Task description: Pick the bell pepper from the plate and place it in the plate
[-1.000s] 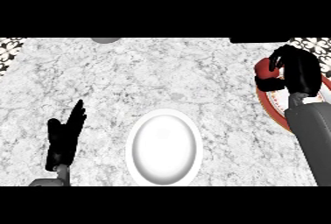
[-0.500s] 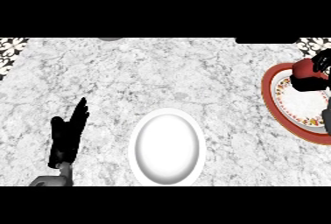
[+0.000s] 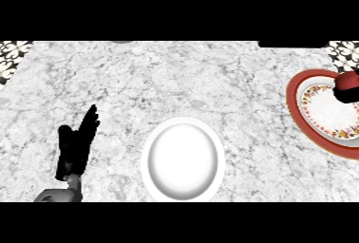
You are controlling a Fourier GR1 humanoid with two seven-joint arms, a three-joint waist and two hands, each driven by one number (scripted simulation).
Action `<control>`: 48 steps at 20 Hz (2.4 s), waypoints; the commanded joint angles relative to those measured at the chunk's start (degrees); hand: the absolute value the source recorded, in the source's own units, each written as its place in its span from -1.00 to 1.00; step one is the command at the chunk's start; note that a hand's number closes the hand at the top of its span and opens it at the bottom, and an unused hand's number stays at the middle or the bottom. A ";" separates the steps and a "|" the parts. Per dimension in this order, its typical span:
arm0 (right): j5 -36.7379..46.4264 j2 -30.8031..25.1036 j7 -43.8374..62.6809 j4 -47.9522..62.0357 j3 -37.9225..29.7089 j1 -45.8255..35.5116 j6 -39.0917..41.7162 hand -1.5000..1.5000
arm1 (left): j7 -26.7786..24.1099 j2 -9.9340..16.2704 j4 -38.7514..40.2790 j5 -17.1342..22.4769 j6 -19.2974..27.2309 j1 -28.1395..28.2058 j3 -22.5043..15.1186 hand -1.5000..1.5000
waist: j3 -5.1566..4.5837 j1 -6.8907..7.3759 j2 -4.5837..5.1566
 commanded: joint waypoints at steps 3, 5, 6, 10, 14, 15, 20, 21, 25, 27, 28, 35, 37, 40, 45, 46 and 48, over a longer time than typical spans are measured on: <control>-2.41 -1.24 -7.99 14.36 -1.96 -2.00 4.67 1.00 | 1.64 -0.28 -1.33 -1.56 0.36 0.04 -1.21 0.00 | 0.07 0.65 0.24; -4.15 -1.60 -11.82 18.44 -3.70 -1.78 5.60 1.00 | 1.05 -1.08 0.36 -1.39 0.51 -1.29 -1.08 0.00 | 0.09 0.51 0.35; -4.80 -1.71 -11.22 19.51 -3.41 -2.08 9.93 1.00 | 1.18 -0.40 -2.11 0.27 -1.01 0.94 -0.74 0.00 | 0.11 1.04 0.34; -2.59 -4.70 -13.70 28.09 -2.82 -4.63 13.13 -1.00 | 2.74 -0.81 0.14 -1.22 0.27 -4.19 -0.53 0.00 | 0.14 1.08 0.66; -3.58 -5.62 -22.18 28.72 -3.08 -6.05 15.87 -1.00 | 3.39 0.19 -2.23 -0.05 -1.42 -1.51 0.04 0.00 | 0.10 0.74 0.27; -5.73 -4.60 -24.98 26.42 -4.43 -4.08 15.41 -1.00 | 2.51 -0.67 -1.76 -0.99 -0.44 -0.70 -0.64 0.00 | 0.07 0.16 0.07; -17.39 -4.61 -33.43 24.91 -15.18 -6.87 16.69 -1.00 | 3.42 0.85 -1.99 0.55 -1.23 -0.60 1.41 0.00 | 0.22 -0.08 -0.02; -21.08 -5.02 -36.13 24.46 -18.62 -5.31 17.43 -1.00 | 1.60 -0.57 -1.84 -1.18 0.45 0.50 0.08 0.00 | 0.24 -1.39 -0.35; -27.36 -6.23 -38.25 26.23 -24.22 -4.17 22.02 -1.00 | 0.66 0.33 -0.51 -0.17 -0.44 -0.33 1.68 0.00 | 0.09 -0.88 0.00; -29.22 -7.96 -38.64 28.25 -25.55 -3.74 26.39 -1.00 | 2.22 0.04 -2.36 -1.13 0.37 -0.04 0.96 0.00 | 0.10 -0.28 0.06; -29.11 -7.92 -41.72 30.23 -25.66 -1.59 26.37 -1.00 | 0.51 0.11 0.75 -0.26 -0.83 -1.92 1.62 0.00 | 0.12 -0.10 0.34; -31.13 -9.15 -45.67 31.61 -24.80 -1.07 31.40 -1.00 | -3.37 -1.06 3.42 -0.92 -1.41 0.20 1.19 0.00 | 0.07 0.17 0.17; -30.55 -7.74 -50.60 32.49 -24.19 1.54 30.74 -1.00 | 3.19 0.71 -1.22 -0.46 -1.70 -2.87 2.11 0.00 | 0.14 0.36 0.23; -31.18 -9.36 -50.70 32.31 -23.46 1.70 32.78 -1.00 | -0.63 -0.78 1.51 -0.39 -2.00 -0.88 1.76 0.00 | 0.07 0.08 0.11; -30.05 -5.48 -54.19 35.13 -22.53 1.89 25.58 -1.00 | 1.91 -2.21 -0.43 -2.53 -0.43 -1.48 -0.18 0.00 | 0.16 0.62 0.35; -29.41 -6.26 -50.07 34.65 -21.72 0.13 23.32 -1.00 | 3.08 -1.10 -2.18 -2.09 -0.52 -1.74 1.02 0.00 | 0.12 0.56 0.24; -29.29 -8.61 -49.91 36.06 -21.88 0.70 24.34 -1.00 | -0.94 -0.37 0.02 -0.82 -2.32 -0.37 2.03 0.00 | 0.15 0.77 0.41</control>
